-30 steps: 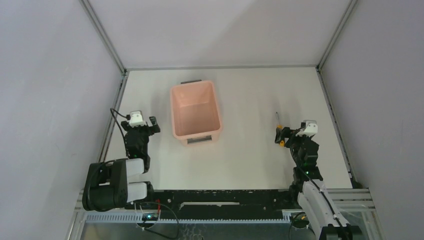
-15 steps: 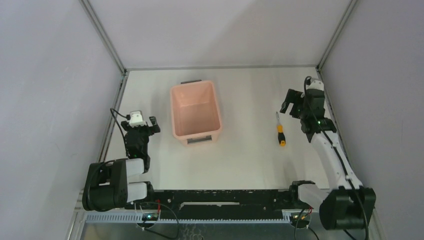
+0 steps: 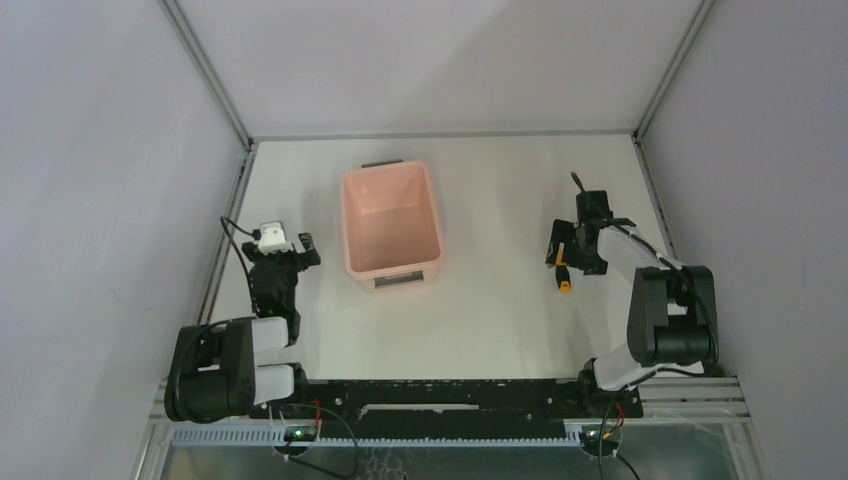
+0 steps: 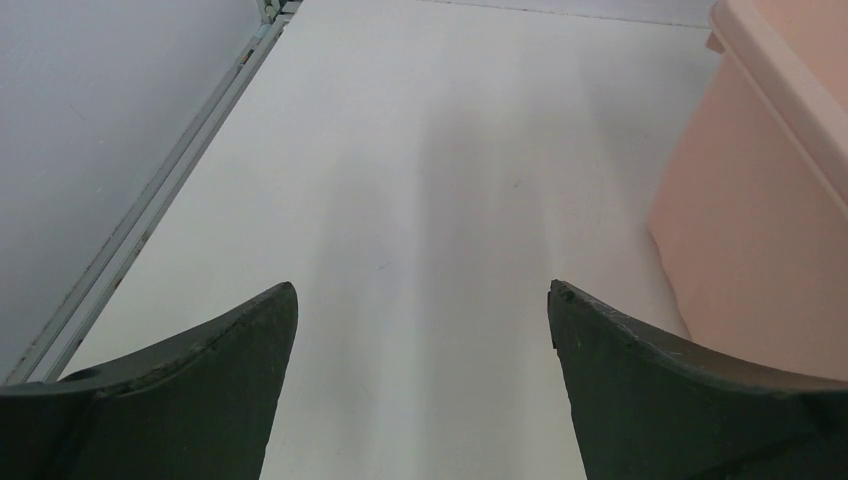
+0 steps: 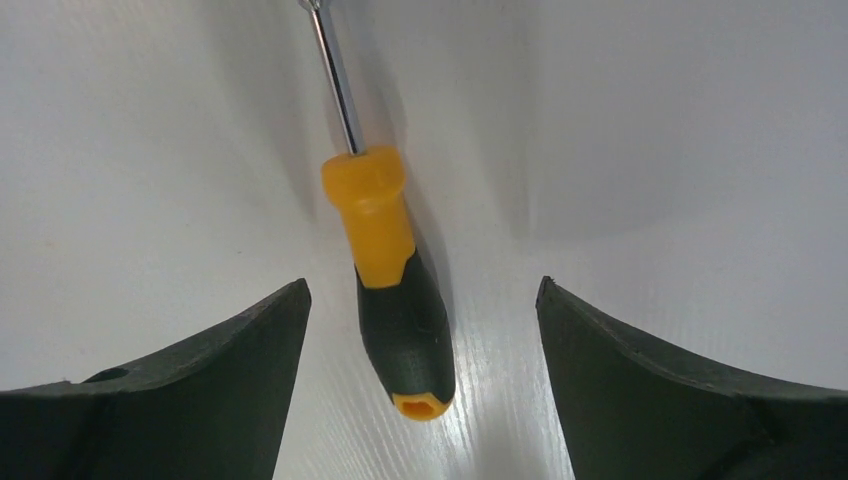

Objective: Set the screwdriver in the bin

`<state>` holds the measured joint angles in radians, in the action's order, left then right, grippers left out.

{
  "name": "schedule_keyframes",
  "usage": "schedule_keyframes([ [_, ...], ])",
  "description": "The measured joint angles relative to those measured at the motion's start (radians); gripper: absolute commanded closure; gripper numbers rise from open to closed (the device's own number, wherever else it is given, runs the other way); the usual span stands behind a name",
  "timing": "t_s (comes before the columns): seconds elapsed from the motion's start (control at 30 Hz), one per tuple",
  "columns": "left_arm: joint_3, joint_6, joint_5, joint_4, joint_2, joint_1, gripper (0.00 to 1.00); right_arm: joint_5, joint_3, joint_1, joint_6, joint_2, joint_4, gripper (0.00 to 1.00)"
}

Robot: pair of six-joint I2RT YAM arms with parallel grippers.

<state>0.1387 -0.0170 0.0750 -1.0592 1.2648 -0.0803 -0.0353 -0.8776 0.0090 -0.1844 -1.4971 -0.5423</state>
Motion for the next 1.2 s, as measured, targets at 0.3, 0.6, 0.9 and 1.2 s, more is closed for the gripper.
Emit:
schedule_keyframes([
  [0.3, 0.000, 0.000, 0.000, 0.000, 0.000, 0.000, 0.00, 0.042, 0.005, 0.000, -0.010, -0.087, 0.022, 0.99],
  [0.6, 0.000, 0.000, 0.000, 0.000, 0.000, 0.000, 0.00, 0.018, -0.047, 0.008, -0.024, 0.041, -0.124, 1.00],
  [0.9, 0.000, 0.000, 0.000, 0.000, 0.000, 0.000, 0.00, -0.023, -0.431, 0.191, -0.115, 0.144, -0.342, 1.00],
  [1.2, 0.000, 0.000, 0.000, 0.000, 0.000, 0.000, 0.00, -0.070, -0.951, 0.597, -0.180, -0.126, -0.494, 0.98],
])
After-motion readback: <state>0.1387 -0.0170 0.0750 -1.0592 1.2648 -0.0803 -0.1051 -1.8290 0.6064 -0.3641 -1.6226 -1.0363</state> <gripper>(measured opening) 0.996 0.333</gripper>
